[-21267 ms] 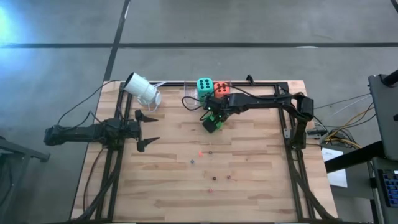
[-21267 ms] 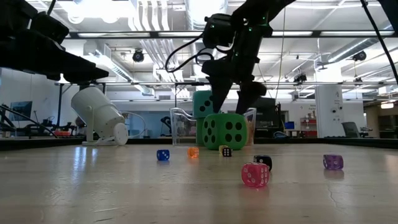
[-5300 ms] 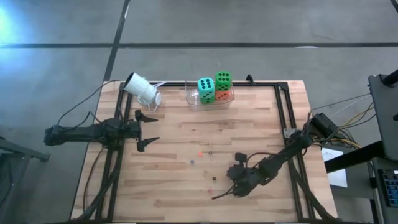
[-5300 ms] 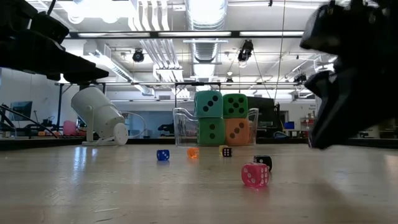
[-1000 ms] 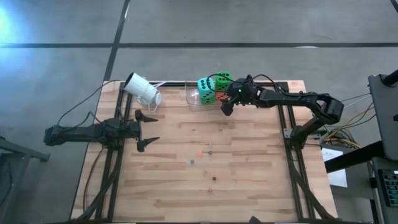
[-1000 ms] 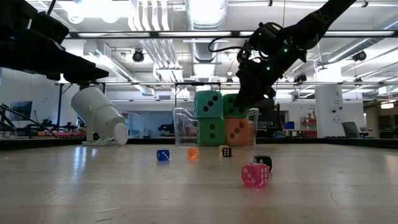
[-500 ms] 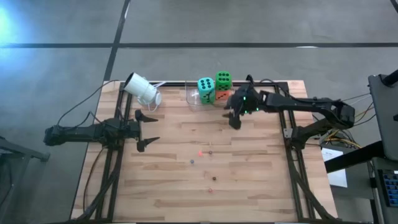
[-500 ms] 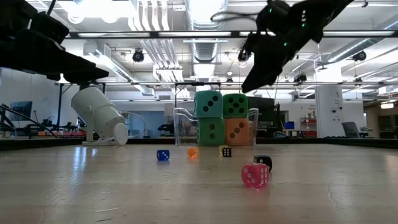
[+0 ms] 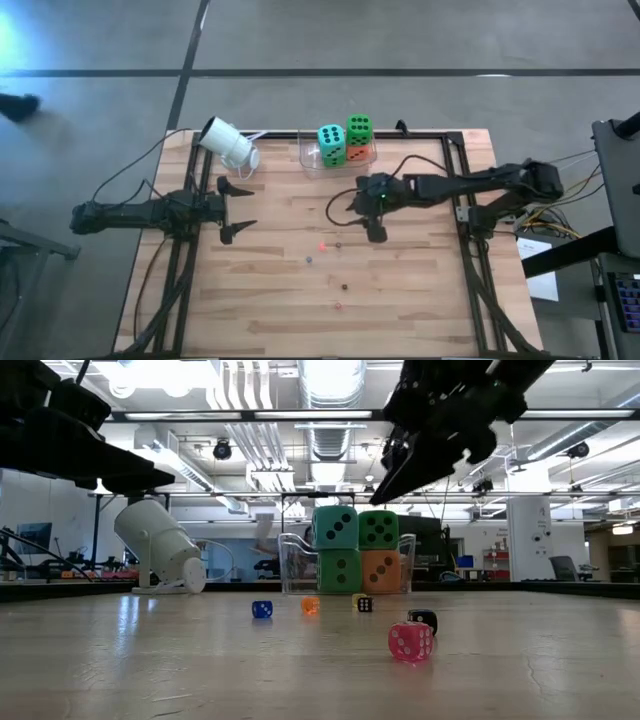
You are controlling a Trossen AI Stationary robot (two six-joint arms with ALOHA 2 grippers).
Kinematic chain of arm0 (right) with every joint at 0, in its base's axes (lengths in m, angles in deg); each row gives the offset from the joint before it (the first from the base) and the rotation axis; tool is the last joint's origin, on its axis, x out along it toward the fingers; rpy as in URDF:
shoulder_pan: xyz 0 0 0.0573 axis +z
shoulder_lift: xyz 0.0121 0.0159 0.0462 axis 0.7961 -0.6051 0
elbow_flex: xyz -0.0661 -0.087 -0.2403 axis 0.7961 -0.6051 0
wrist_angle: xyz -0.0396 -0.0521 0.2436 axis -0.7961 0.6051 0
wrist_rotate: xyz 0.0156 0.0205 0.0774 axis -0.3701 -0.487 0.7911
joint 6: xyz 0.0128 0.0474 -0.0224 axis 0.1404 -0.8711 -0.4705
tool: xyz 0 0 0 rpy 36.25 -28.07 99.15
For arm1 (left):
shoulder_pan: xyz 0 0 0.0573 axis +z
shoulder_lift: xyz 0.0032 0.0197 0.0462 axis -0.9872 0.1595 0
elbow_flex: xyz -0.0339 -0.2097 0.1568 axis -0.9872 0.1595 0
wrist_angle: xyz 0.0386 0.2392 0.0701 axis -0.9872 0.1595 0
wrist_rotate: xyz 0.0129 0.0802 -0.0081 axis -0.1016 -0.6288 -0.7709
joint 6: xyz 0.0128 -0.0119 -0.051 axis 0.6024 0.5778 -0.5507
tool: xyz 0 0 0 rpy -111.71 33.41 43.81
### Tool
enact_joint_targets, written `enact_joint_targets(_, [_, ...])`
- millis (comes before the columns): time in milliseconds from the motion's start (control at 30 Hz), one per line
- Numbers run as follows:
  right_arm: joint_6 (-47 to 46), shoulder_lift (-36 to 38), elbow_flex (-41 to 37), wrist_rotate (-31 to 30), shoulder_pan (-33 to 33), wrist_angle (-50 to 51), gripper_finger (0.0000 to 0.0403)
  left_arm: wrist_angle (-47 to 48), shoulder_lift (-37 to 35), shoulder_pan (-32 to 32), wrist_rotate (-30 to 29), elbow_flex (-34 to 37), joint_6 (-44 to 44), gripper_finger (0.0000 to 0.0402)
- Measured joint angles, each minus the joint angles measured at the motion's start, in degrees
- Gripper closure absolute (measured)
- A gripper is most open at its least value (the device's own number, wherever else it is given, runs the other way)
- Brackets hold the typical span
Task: Pick & Place Dice
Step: Put the small yellow dice into the transparent bin
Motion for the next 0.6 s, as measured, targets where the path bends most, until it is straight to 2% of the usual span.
enact_joint_targets(367, [2.13,-13.55,-0.04,0.04,-0.36,-9.74,0.0225,0.00,0.00,0.00,0.00,0.01,0.00,0.0002])
enact_joint_targets(600, [2.14,-17.58,-0.07,0.50,-0.35,-12.33,0.0225,0.00,0.00,0.00,-0.01,0.00,0.00,0.0002])
